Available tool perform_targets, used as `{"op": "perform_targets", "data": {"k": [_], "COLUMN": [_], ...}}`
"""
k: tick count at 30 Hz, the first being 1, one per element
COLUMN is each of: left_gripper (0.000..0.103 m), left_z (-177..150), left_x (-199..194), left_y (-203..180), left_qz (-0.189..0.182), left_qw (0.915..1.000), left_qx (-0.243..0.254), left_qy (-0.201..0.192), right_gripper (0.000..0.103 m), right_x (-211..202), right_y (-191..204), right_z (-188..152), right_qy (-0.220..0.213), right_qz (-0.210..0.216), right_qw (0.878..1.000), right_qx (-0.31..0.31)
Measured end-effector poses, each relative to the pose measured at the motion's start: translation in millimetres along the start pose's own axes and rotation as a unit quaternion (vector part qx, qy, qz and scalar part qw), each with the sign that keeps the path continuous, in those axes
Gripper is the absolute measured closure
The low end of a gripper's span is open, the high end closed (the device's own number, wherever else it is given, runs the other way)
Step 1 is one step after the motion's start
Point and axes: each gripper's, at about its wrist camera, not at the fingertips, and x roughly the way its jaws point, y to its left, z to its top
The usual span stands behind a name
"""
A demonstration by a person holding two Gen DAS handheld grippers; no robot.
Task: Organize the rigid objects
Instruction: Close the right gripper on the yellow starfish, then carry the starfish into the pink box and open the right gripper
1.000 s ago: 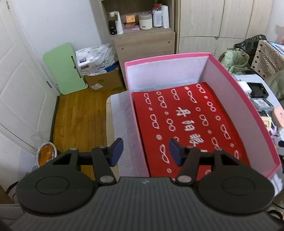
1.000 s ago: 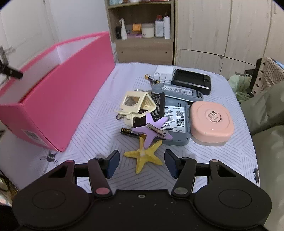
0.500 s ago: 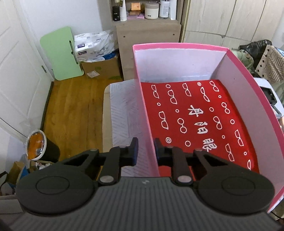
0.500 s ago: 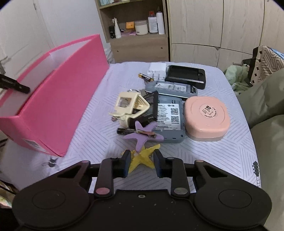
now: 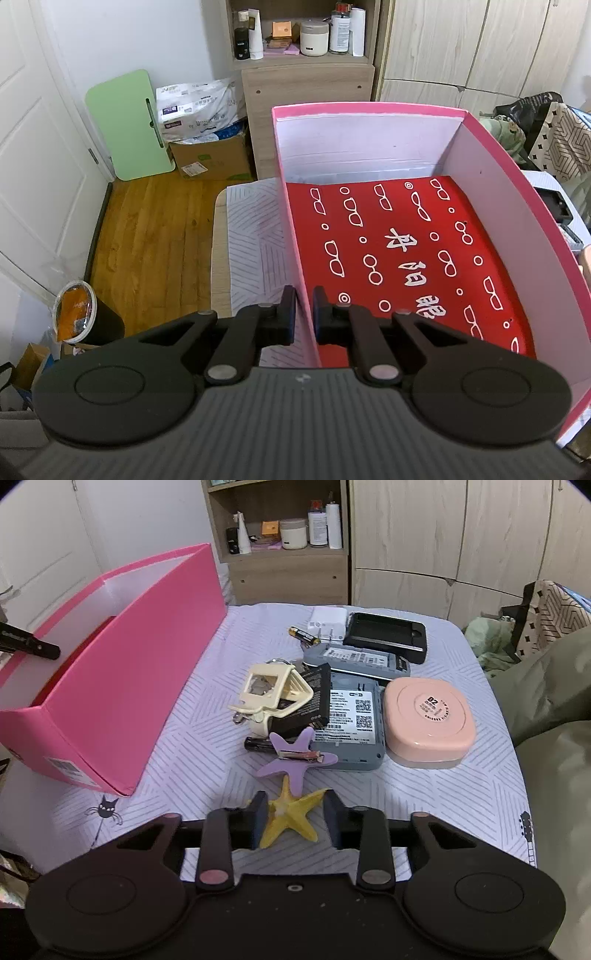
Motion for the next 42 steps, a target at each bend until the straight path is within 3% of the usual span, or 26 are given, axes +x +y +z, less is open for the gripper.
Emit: {"op": "perform_targets", "data": {"k": [2, 5, 7, 8, 25, 28, 31, 34, 37, 42], "left_gripper": [0.094, 0.095, 0.095, 0.095, 0.092, 0.092, 0.092, 0.092, 0.092, 0.091], "left_z": [0, -2, -3, -3, -12, -17, -22, -25, -25, -28], "left_x": [0, -1, -2, -2, -11, -14, -16, -14, -12, -10], "left_y": [1, 0, -1, -1, 0, -4, -8, -6, -5, -3], "left_qz": [0.0, 0.002, 0.004, 0.005, -0.021, -0.022, -0.019, -0.033, -0.038, -0.042], "left_qw": [1.0, 1.0, 0.9999, 0.9999, 0.9996, 0.9995, 0.9992, 0.9985, 0.9978, 0.9967], "left_qx": [-0.002, -0.001, -0.002, 0.0, -0.013, -0.015, -0.023, -0.038, -0.049, -0.062], "left_qy": [-0.001, -0.007, -0.01, -0.01, -0.014, -0.017, -0.025, -0.023, -0.025, -0.032], "right_gripper": [0.047, 0.045, 0.052, 0.066, 0.067, 0.066, 0.066, 0.066, 0.066, 0.066], "right_x": [3, 8, 8, 8, -39, -50, -58, -55, -33, 28], "right_y": [2, 7, 8, 8, 0, 3, 14, 46, 90, 151], "right_z": [-1, -5, -5, -4, 4, 21, 52, 94, 135, 181], "right_qy": [0.012, 0.024, 0.018, 0.015, -0.035, -0.066, -0.101, -0.114, -0.073, 0.02], "right_qz": [-0.004, 0.003, -0.002, -0.004, 0.029, 0.051, 0.098, 0.16, 0.206, 0.219], "right_qw": [1.0, 0.999, 0.999, 0.999, 0.999, 0.996, 0.99, 0.98, 0.973, 0.971], "right_qx": [-0.006, -0.02, -0.027, -0.028, 0.002, 0.008, 0.007, -0.035, -0.071, -0.089]}}
